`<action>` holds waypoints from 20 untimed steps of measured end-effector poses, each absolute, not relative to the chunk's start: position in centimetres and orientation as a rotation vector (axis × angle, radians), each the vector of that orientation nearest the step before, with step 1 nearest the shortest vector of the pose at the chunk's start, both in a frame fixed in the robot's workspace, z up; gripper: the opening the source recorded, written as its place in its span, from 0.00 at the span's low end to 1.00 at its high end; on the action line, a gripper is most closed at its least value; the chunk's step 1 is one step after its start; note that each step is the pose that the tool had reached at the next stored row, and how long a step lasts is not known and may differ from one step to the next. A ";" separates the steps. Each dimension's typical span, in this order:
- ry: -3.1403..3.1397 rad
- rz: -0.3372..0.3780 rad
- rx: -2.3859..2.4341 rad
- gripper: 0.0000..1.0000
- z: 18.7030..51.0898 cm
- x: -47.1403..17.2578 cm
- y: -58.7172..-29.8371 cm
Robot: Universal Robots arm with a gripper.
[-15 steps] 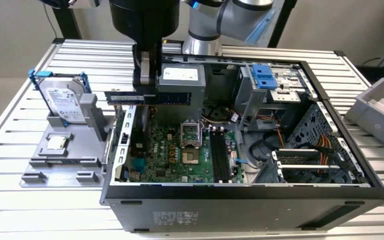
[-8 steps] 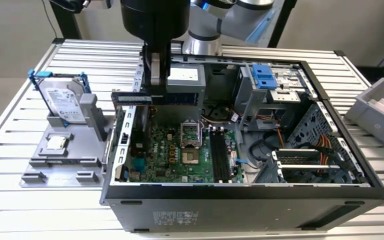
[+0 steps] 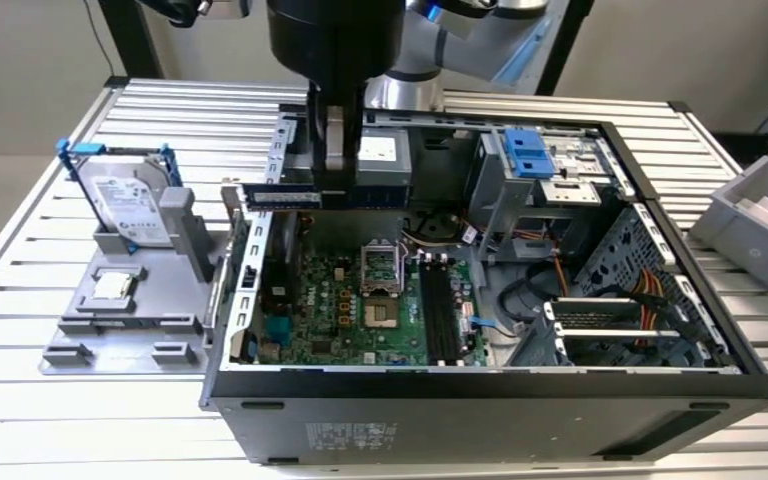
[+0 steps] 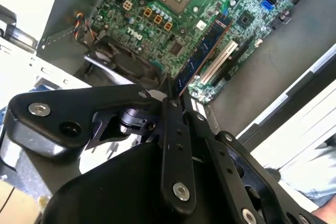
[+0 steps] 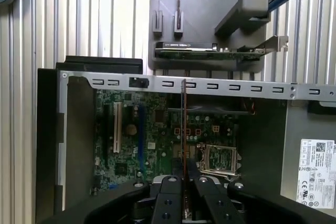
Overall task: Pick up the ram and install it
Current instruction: 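Pick up the ram and move it above insertion slot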
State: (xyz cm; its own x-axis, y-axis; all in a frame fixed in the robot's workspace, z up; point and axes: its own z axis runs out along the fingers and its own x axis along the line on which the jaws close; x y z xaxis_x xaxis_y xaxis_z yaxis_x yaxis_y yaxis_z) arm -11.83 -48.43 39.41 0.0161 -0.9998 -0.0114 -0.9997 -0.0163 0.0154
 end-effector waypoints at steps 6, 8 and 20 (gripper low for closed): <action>-2.201 -0.030 2.237 0.00 39.4 -10.8 -48.4; -2.201 -0.030 2.237 0.00 39.4 -10.5 -48.4; -2.201 -0.031 2.237 0.00 39.4 -8.5 -48.4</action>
State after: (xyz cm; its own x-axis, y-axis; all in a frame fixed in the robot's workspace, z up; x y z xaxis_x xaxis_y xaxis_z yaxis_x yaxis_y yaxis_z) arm -8.45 -48.43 39.41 0.0161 -0.9998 -0.0115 -0.9997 -0.0163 0.0167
